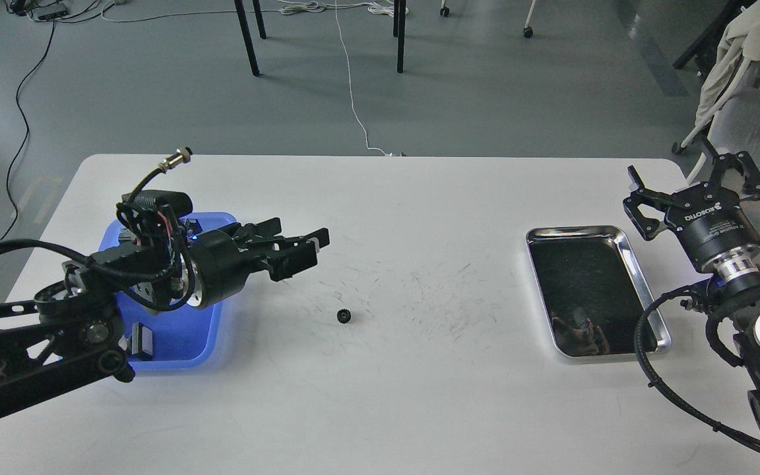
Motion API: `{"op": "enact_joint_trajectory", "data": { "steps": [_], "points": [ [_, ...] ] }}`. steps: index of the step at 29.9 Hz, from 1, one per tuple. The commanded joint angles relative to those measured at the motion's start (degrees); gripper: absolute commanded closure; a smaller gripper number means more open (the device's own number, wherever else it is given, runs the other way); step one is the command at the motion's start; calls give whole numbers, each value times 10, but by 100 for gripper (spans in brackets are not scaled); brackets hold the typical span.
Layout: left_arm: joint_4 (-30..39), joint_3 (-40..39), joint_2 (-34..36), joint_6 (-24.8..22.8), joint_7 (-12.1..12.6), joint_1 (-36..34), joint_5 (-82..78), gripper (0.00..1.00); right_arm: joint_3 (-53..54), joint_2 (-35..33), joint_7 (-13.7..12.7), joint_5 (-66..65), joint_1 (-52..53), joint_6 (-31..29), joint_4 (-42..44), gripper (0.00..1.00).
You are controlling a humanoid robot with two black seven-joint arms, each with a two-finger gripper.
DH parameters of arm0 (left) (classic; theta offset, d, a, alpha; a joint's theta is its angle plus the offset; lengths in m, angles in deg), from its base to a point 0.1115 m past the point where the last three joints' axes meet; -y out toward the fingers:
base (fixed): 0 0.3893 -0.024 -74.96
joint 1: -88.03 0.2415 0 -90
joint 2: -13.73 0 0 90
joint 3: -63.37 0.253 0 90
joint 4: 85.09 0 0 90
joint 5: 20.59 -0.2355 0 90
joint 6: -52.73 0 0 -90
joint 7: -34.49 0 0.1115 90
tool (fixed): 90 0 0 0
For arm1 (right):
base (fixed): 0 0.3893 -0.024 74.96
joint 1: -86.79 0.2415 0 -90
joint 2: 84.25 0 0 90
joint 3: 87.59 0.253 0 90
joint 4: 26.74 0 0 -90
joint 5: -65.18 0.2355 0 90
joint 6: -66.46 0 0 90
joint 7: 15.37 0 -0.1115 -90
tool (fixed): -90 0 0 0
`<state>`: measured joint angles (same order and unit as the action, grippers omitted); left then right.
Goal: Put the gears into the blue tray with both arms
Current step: 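Withdraw the right arm and move the left gripper toward the part, then grasp the second black part on the table with the left gripper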
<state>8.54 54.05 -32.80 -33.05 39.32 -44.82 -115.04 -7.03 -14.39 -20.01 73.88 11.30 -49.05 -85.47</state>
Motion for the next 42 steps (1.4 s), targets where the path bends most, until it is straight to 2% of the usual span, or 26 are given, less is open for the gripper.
{"op": "enact_joint_trajectory", "data": {
  "steps": [1, 9, 15, 21, 24, 32, 36, 42],
  "points": [
    [-37, 9, -33, 3, 0, 14, -130, 2, -2, 3, 13, -1, -1, -1, 2, 4],
    [-85, 4, -84, 6, 2, 75, -219, 3, -7, 12, 14, -1, 1, -5, 3, 4],
    [-142, 0, -132, 34, 1, 94, -232, 4, -13, 12, 14, -2, 6, -5, 3, 4],
    [-161, 3, -159, 35, 1, 107, -250, 6, -14, 13, 14, -3, 5, -5, 4, 4],
    [-175, 2, -161, 35, -3, 122, -254, 10, -14, 14, 14, -2, 4, -8, 2, 4],
    [-216, 2, -174, 36, -9, 133, -283, 33, -13, 14, 14, -2, 3, -12, 2, 4],
    [-229, 3, -194, 37, -9, 134, -284, 38, -13, 14, 14, -2, 3, -13, 1, 4],
    [-234, 3, -199, 37, -10, 134, -288, 57, -13, 14, 14, -2, 3, -13, 2, 4]
  ]
}}
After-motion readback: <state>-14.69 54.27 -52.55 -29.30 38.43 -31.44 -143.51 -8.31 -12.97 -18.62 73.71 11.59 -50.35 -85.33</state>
